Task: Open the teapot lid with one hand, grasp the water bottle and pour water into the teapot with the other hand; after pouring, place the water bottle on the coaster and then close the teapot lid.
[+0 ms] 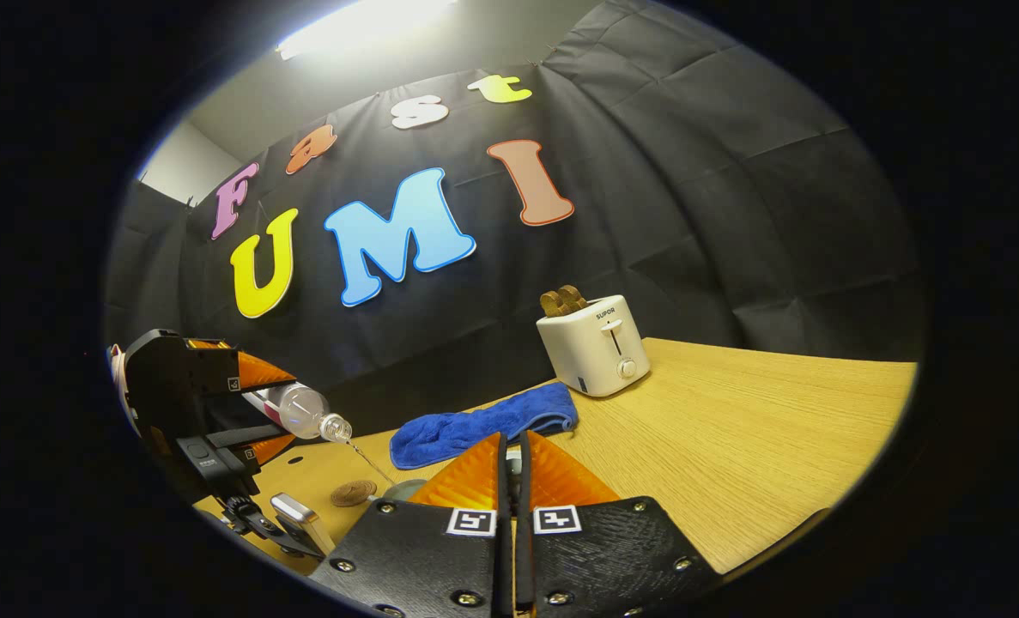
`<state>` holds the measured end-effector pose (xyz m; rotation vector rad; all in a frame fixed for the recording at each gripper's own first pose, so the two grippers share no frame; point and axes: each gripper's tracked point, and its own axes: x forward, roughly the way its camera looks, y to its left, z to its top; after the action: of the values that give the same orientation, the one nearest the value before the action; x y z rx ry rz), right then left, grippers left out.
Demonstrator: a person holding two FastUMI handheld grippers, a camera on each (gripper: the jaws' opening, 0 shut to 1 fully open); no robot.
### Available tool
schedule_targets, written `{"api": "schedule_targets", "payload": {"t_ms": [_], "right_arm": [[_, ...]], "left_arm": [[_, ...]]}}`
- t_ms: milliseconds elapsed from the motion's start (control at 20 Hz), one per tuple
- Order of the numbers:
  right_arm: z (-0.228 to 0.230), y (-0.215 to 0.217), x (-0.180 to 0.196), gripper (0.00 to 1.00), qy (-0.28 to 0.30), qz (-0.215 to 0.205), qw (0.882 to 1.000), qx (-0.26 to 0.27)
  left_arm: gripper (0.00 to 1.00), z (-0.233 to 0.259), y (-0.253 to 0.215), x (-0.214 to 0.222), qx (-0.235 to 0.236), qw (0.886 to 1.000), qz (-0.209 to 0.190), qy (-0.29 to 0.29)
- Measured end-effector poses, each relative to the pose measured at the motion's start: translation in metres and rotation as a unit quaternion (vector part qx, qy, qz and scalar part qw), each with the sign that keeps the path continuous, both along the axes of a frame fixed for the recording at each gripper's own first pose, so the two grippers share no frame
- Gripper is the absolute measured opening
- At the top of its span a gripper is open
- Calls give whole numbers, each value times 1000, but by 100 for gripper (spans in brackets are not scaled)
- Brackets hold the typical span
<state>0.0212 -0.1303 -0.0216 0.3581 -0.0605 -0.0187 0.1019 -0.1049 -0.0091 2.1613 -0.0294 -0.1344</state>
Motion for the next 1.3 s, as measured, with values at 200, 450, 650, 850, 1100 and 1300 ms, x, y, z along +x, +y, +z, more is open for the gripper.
{"api": "schedule_targets", "payload": {"t_ms": [200,450,650,850,1100,1300], "right_arm": [[0,0,0,1,-1,-1,1000,0],[1,0,0,2,-1,0,1000,2],[1,-2,-1,2,-2,0,1000,4],[2,-2,0,2,-2,0,1000,6],[2,-2,0,2,-3,1,1000,8],[1,-2,-1,2,-3,2,1000,9]], "left_arm": [[87,2,-2,-1,9,1000,-2,-3],[87,4,-4,-1,25,1000,-5,-7],[87,6,-5,-1,40,999,-13,-13],[87,7,-8,-2,52,998,-18,-17],[87,8,-10,-4,67,997,-24,-19],[87,8,-12,-6,80,996,-29,-24]]}}
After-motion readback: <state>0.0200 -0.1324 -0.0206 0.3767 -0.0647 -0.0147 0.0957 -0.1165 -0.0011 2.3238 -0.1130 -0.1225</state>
